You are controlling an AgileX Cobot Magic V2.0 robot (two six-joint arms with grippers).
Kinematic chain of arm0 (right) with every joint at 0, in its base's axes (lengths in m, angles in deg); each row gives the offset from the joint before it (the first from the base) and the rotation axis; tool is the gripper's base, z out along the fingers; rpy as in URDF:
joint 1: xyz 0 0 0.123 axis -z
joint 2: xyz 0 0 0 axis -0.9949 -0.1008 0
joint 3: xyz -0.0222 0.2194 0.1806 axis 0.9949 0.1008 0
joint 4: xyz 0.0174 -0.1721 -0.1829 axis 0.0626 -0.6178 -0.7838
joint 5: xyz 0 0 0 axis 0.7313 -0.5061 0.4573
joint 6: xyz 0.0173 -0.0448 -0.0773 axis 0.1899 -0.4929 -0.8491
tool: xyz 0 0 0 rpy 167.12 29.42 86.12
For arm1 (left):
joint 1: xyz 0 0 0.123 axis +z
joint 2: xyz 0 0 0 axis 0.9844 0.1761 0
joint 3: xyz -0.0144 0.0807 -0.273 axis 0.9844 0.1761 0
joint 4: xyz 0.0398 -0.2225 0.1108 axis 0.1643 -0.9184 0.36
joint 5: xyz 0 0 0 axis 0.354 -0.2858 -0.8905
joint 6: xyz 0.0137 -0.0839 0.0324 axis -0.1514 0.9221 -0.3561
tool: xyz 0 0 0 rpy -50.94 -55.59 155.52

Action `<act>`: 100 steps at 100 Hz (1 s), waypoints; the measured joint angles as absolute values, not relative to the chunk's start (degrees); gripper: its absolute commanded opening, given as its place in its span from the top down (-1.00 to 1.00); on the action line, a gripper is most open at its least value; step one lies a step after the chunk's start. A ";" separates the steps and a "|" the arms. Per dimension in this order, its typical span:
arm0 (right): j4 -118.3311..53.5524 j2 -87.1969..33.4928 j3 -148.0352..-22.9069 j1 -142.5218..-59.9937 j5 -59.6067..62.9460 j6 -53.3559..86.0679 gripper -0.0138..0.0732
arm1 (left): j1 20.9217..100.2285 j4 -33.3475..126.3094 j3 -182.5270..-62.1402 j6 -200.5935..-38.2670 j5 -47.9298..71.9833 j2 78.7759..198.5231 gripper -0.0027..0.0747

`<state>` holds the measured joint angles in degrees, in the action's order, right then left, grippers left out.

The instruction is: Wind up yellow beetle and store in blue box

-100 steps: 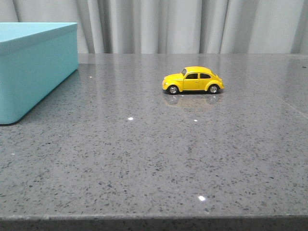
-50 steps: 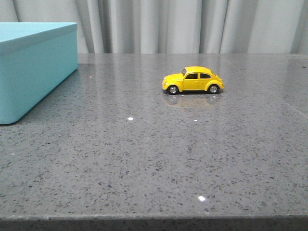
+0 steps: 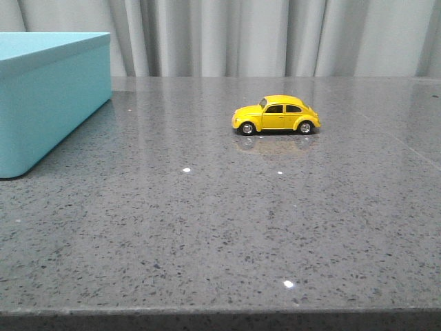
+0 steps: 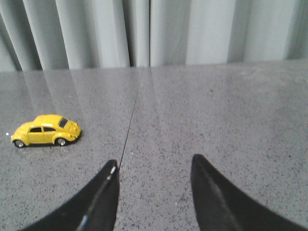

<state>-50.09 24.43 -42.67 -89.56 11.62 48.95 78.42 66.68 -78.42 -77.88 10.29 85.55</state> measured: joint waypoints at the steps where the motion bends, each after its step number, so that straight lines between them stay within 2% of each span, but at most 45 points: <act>1: -50.09 24.08 -43.16 -89.56 11.81 48.95 -0.20 | 78.42 66.68 -78.70 -77.88 10.54 85.80 -0.28; 25: -50.09 10.59 -52.68 -89.56 17.01 48.95 -0.20 | 78.42 66.72 -89.21 -77.88 18.79 96.36 -0.28; 42: -50.09 1.72 -59.32 -89.56 18.62 48.95 -0.20 | 78.42 66.81 -95.27 -77.88 20.05 102.49 -0.26; 69: -50.09 -4.53 -60.38 -89.56 14.68 48.95 -0.20 | 78.42 66.71 -96.17 -77.88 19.21 105.34 -0.26; 100: -50.09 -16.78 -72.47 -95.89 25.37 48.95 -0.20 | 78.42 66.71 -96.20 -78.00 19.13 105.34 -0.26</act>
<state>-50.09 -16.78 -72.47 -95.89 25.37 48.95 78.42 66.71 -96.20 -78.00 19.13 105.34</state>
